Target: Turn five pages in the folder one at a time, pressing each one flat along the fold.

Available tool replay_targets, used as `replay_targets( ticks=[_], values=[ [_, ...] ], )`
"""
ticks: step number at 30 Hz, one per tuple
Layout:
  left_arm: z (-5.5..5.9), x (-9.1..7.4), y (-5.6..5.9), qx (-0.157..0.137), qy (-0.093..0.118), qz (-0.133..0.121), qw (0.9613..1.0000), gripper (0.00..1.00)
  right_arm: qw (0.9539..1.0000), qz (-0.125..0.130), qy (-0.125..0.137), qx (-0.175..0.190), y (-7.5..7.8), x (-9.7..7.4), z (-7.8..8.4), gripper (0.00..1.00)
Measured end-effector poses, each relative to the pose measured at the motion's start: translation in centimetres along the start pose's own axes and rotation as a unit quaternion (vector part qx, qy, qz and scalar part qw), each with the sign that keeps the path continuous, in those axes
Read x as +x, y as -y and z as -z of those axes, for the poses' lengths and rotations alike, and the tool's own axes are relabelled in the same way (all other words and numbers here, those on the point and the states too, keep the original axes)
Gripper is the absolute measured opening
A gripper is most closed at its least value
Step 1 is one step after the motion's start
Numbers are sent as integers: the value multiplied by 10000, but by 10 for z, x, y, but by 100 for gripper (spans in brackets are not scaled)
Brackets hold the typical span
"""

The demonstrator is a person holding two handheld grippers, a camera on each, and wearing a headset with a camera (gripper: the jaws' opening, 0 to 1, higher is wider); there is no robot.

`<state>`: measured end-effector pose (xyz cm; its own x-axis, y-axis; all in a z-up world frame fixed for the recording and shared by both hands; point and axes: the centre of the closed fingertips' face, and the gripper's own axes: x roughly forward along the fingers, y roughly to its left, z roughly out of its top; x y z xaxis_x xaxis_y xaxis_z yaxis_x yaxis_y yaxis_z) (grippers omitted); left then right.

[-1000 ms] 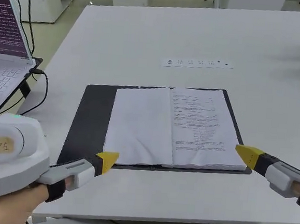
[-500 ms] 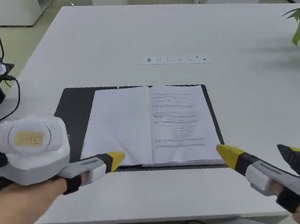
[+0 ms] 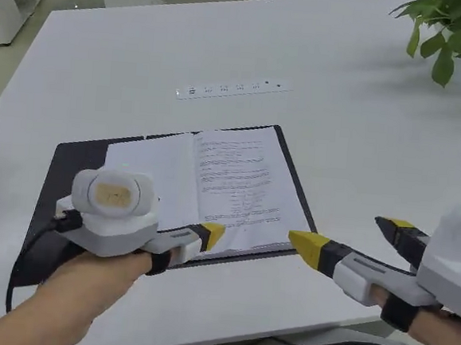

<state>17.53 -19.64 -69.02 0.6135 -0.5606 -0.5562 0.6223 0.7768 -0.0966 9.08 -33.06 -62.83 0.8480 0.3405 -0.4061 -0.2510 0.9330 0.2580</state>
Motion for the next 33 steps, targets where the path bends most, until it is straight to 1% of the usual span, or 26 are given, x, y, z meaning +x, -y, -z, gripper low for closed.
replay_targets(
  ticks=[2, 4, 5, 6, 7, 9, 12, 16, 17, 19, 21, 22, 23, 24, 26, 27, 28, 29, 31, 33],
  values=[
    [2, 15, 10, 86, -55, 122, 9999, 66, 10000, -43, -4, 0, -2, 0, 1, 78],
    [2, 27, 17, 121, -35, 191, 9997, 66, 10000, -73, 26, 6, -3, -2, 1, 78],
    [3, 35, 23, 151, -80, 248, 9995, 65, 9999, -102, 28, 14, -4, -2, 2, 78],
    [3, 41, 27, 159, -74, 284, 9994, 65, 9999, -127, 36, 28, -5, -3, 2, 78],
    [3, 50, 32, 187, -44, 343, 9992, 65, 9999, -137, 46, 42, -5, -3, 2, 78],
    [4, 65, 38, 222, -60, 387, 9990, 64, 9999, -146, 66, 35, -4, -5, 2, 78],
    [5, 83, 43, 236, 6, 390, 9990, 64, 9998, -149, 121, 32, -4, -8, 1, 77],
    [10, 105, 41, 313, 13, 276, 9991, 66, 9997, -148, 203, 46, -3, -11, -1, 77],
    [13, 111, 39, 312, -22, 224, 9993, 67, 9996, -159, 231, 60, -3, -11, -1, 77],
    [15, 116, 40, 294, -4, 205, 9994, 70, 9995, -163, 231, 114, -2, -12, 0, 76],
    [13, 122, 41, 305, 105, 133, 9994, 70, 9995, -154, 255, 126, -1, -13, 0, 76],
    [9, 124, 41, 349, 231, 61, 9991, 69, 9995, -149, 245, 131, -1, -13, 1, 76],
    [8, 126, 41, 368, 287, 28, 9989, 67, 9995, -142, 243, 135, -1, -13, 1, 76],
    [9, 129, 42, 340, 292, 6, 9990, 66, 9995, -142, 247, 145, -1, -13, 2, 76],
    [14, 133, 40, 380, 237, -73, 9990, 64, 9995, -161, 242, 147, -2, -12, 2, 75],
    [24, 135, 39, 349, 63, -94, 9993, 63, 9995, -174, 235, 129, -2, -12, 3, 75],
    [30, 134, 38, 358, 50, -134, 9993, 63, 9995, -189, 214, 118, -3, -11, 4, 75],
    [26, 133, 38, 454, 245, -105, 9986, 63, 9996, -194, 190, 108, -3, -11, 5, 75],
    [27, 133, 38, 366, 339, -87, 9987, 63, 9996, -200, 172, 89, -4, -11, 6, 75],
    [27, 133, 37, 353, 402, -61, 9986, 63, 9995, -217, 171, 117, -3, -11, 7, 75]
  ],
)
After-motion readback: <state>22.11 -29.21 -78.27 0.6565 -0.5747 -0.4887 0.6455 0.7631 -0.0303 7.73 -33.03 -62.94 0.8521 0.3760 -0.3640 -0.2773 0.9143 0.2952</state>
